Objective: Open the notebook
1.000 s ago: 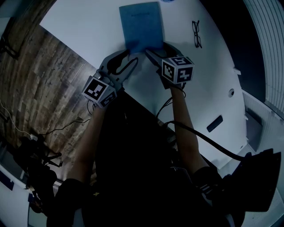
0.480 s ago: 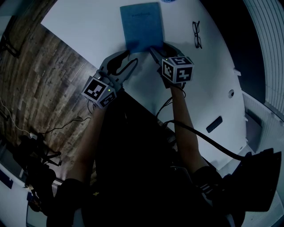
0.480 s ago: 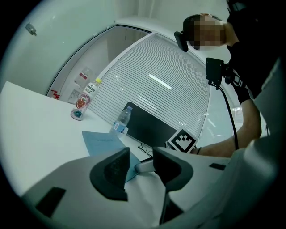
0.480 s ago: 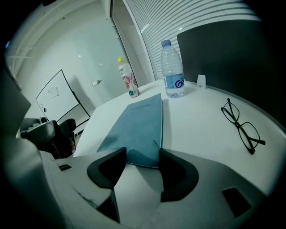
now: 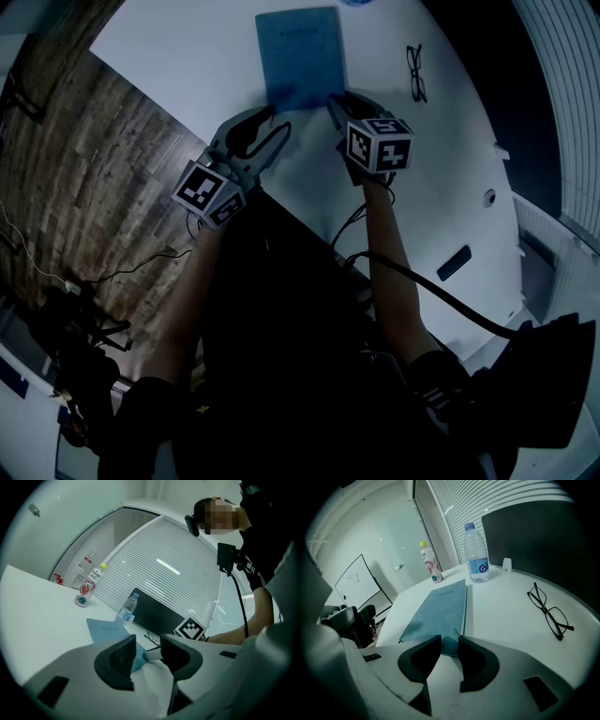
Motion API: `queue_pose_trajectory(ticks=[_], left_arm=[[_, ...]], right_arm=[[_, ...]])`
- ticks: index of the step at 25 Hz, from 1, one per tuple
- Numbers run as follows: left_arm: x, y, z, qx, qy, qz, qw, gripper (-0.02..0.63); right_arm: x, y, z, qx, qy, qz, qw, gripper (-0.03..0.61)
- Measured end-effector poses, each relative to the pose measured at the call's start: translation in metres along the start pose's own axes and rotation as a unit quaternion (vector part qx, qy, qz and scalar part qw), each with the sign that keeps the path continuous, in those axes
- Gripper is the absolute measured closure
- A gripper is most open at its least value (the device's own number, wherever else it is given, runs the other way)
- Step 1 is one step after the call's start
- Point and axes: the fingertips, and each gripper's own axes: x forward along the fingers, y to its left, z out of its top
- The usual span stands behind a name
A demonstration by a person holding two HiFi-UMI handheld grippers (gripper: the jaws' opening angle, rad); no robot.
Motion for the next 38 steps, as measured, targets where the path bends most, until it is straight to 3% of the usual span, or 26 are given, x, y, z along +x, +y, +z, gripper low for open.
queue_pose_trajectory(ticks=[23, 38], left_arm=[[-0.011, -0.006, 0.027, 0.014, -0.001, -0.006, 0.9999, 0.469], [-0.026, -0.016, 0.047, 0.027, -0.006, -0.021, 0.9994, 0.469]], right_arm=[[-0.019, 0.007, 0.017, 0.025, -0.028, 0.004, 0.999, 0.527], [-0.041, 0.041, 0.04, -0.014, -0.048, 0.007, 0.999, 0.534]])
